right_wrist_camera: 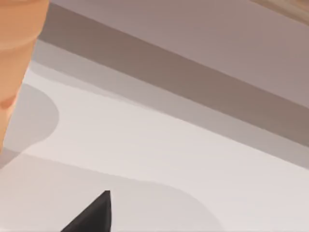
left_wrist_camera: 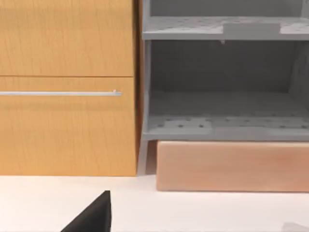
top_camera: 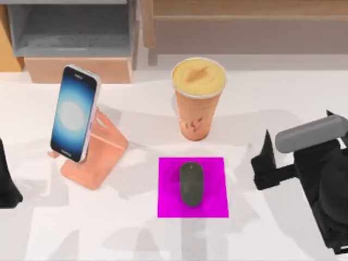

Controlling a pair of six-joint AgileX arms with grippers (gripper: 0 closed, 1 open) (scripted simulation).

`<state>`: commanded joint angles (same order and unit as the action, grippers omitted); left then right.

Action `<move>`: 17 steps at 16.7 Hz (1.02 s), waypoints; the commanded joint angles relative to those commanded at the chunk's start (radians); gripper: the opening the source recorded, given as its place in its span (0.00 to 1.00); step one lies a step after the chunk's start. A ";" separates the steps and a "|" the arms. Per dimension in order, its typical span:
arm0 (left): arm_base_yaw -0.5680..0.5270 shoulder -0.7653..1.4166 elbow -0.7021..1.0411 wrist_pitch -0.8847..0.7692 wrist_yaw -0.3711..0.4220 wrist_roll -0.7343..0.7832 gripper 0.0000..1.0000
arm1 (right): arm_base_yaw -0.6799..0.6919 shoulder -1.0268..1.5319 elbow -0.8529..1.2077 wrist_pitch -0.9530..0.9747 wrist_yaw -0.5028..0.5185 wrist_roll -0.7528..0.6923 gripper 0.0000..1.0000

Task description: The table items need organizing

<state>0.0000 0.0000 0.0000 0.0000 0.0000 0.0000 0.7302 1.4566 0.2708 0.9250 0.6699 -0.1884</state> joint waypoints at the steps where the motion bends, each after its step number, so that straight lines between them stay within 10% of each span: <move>1: 0.000 0.000 0.000 0.000 0.000 0.000 1.00 | 0.039 0.096 0.041 0.054 0.035 0.003 1.00; 17: 0.000 0.000 0.000 0.000 0.000 0.000 1.00 | 0.175 0.862 0.651 0.457 0.278 0.195 1.00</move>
<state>0.0000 0.0000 0.0000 0.0000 0.0000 0.0000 0.9050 2.3184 0.9218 1.3825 0.9478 0.0071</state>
